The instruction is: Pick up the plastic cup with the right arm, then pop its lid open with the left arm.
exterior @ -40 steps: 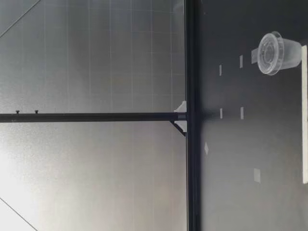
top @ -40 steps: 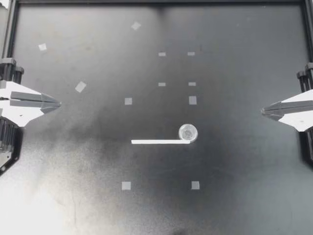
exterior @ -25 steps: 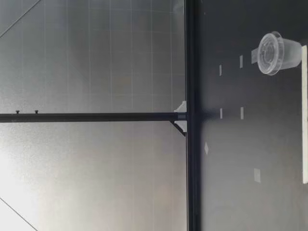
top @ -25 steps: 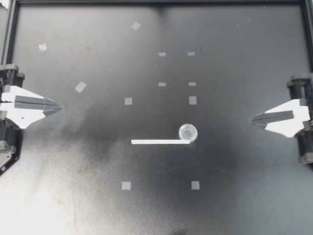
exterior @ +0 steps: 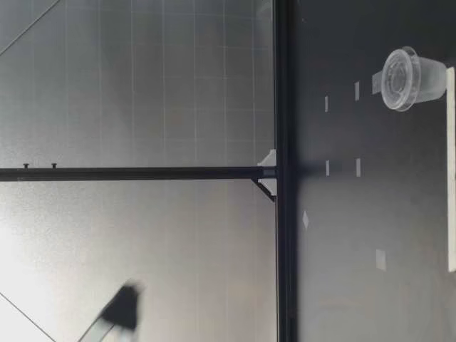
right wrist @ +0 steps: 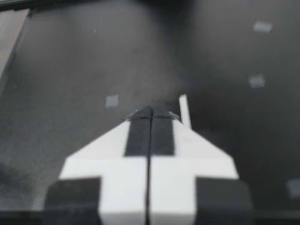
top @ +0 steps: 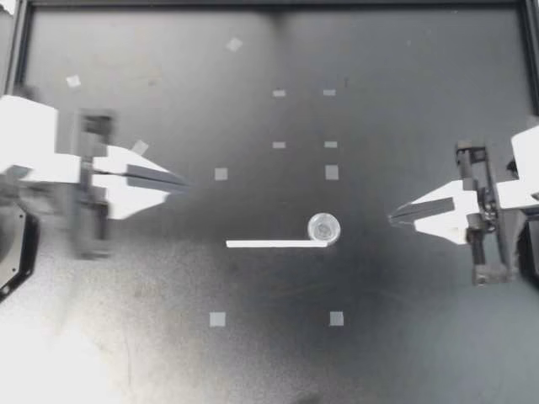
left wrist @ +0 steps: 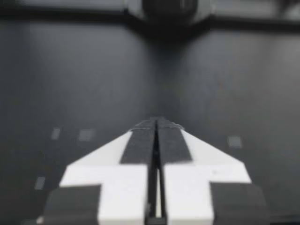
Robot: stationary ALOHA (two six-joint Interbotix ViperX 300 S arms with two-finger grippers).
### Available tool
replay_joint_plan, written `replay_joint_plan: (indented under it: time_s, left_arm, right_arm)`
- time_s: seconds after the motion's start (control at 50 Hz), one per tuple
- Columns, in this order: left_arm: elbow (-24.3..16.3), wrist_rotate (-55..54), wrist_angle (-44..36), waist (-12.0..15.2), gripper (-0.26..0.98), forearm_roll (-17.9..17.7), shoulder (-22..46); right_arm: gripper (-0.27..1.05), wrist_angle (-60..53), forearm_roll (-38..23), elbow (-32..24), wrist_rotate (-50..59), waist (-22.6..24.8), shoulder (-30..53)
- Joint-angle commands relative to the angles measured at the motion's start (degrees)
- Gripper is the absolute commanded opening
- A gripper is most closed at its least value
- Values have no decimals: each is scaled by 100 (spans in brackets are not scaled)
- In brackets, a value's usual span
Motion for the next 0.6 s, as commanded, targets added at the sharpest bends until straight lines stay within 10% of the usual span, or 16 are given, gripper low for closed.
replay_joint_plan:
  time_s: [0.0, 0.3, 0.58]
  left_arm:
    - [-281, 53, -325, 18, -3, 18, 475]
    - [-765, 185, -1521, 9, -4, 44, 2188]
    - [-1301, 185, -1521, 9, -4, 79, 3103]
  right_arm:
    - [14, -255, 18, 44, 290, -26, 185]
    - [71, -721, 18, 237, 615, -26, 1116]
    - [72, -1362, 18, 44, 712, -26, 2654]
